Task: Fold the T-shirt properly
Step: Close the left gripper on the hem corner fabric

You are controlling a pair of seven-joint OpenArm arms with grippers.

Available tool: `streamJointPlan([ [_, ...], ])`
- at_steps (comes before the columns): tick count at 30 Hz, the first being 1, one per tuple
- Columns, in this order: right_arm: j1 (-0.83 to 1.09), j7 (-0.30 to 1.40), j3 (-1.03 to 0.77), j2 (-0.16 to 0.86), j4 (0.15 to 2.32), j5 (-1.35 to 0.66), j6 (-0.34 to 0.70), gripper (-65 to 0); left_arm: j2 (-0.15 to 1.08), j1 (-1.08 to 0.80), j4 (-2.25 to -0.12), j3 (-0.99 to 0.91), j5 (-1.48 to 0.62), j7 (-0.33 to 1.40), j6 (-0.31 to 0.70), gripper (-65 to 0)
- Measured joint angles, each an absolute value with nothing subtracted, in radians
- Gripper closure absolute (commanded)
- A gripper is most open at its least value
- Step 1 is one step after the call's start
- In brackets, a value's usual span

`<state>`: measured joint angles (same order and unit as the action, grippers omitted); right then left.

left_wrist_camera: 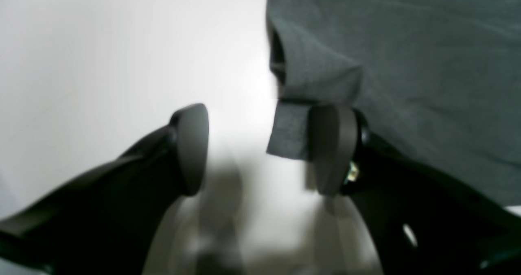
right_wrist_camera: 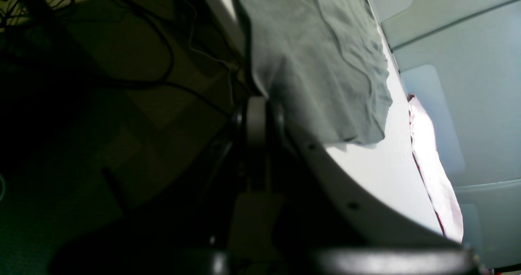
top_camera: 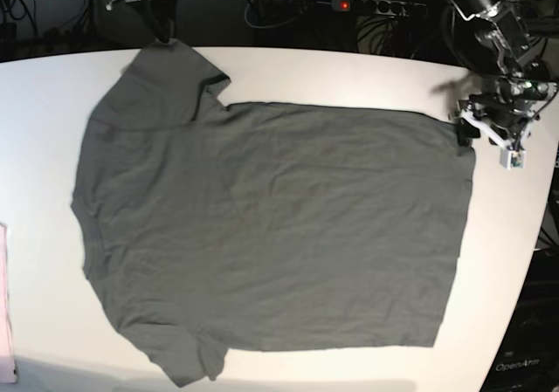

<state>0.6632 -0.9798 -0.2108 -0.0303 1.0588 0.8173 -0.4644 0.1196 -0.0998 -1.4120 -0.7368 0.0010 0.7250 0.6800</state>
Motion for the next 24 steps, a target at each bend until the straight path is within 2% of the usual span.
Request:
streamJointPlan([
  [10,0.662,-0.980,-0.211,-0.030,1.059,0.818,-0.464,0.0,0.120,-0.113,-1.415,-0.697,-0.001,0.703,0.673,-38.8],
  [24,0.649,-0.979,-0.211,-0.030,1.057,0.824,-0.464,0.0,0.128,-0.112,-1.422,-0.694,-0.015,0.756,0.681,-38.8],
])
